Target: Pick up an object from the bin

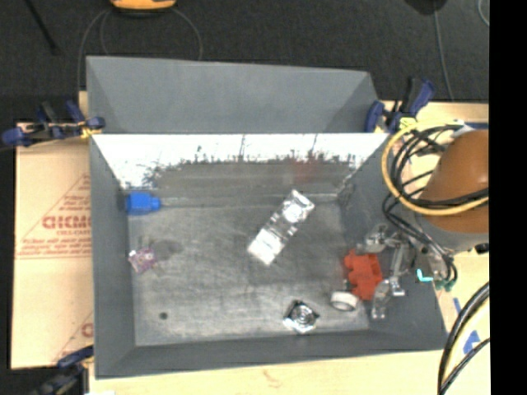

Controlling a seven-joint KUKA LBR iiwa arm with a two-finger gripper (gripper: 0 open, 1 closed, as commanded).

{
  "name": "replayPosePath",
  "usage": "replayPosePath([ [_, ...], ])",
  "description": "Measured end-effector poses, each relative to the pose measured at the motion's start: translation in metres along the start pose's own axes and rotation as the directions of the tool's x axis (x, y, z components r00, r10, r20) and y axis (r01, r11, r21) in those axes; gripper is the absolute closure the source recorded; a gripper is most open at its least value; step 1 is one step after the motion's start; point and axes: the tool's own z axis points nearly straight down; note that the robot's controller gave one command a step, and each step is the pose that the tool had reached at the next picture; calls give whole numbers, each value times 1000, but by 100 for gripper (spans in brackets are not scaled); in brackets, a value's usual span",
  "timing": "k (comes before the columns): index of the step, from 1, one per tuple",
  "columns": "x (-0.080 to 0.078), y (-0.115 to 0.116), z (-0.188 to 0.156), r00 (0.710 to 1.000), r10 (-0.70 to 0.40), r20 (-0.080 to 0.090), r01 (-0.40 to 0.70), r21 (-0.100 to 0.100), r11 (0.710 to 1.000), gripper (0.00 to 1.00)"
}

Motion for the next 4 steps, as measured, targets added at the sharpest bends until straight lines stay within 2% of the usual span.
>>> replayPosePath([
  [1,-47,-7,97,990,144,5,-144,-19,989,0],
  [2,-47,-7,95,991,137,6,-137,-16,990,100],
  [3,1,-3,-16,995,-101,12,101,3,995,100],
  [4,3,-11,-100,994,-111,15,110,6,994,100],
])
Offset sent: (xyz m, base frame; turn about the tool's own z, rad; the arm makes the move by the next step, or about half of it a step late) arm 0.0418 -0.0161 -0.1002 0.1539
